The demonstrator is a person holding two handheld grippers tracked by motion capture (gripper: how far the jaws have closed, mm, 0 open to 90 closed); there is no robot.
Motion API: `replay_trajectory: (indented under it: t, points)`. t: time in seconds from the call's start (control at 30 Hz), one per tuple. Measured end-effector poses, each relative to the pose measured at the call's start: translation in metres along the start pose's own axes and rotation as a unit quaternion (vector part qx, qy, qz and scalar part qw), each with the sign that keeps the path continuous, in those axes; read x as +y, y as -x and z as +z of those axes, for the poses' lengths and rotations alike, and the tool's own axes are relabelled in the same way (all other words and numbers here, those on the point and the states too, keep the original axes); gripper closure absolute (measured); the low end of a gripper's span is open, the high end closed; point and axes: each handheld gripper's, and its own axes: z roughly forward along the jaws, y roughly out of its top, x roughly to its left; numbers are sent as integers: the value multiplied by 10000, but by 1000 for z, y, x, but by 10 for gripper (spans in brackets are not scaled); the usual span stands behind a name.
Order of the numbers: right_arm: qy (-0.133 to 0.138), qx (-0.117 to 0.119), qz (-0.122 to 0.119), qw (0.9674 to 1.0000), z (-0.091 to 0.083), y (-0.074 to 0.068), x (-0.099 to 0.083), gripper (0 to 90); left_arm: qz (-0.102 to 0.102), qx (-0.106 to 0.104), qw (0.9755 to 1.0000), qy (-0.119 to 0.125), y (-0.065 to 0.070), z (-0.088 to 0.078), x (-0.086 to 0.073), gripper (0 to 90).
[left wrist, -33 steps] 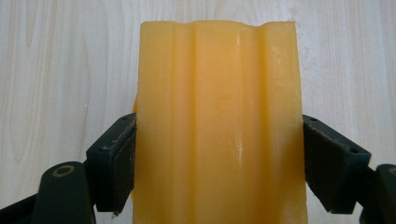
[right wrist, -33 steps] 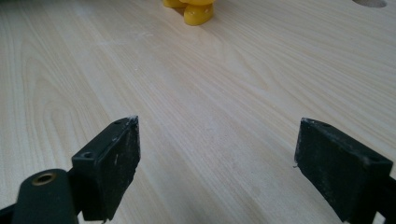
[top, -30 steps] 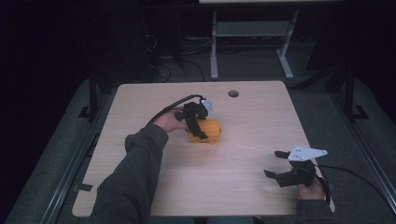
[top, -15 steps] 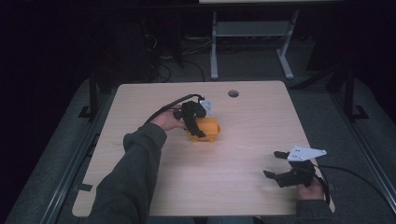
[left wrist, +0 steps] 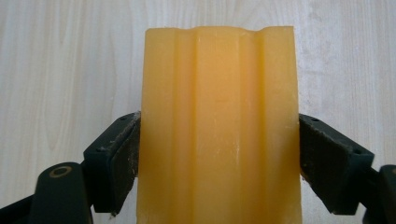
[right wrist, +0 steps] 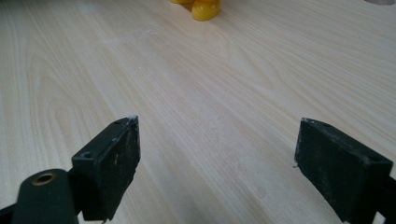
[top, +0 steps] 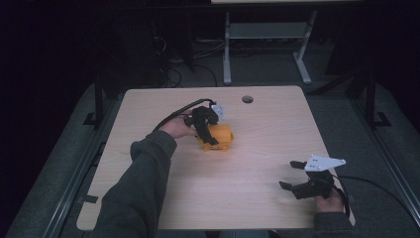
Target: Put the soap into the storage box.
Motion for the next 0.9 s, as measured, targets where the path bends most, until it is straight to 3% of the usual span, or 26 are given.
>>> replay_trajectory:
  t: [0.4,0.9]
  points:
    - [-34,-9,29,10000,0,1,-1,135,0,114,9999,88,3,-14,0,206]
    - [-27,-21,46,10000,0,1,-2,135,-185,138,9996,137,6,-28,-5,198]
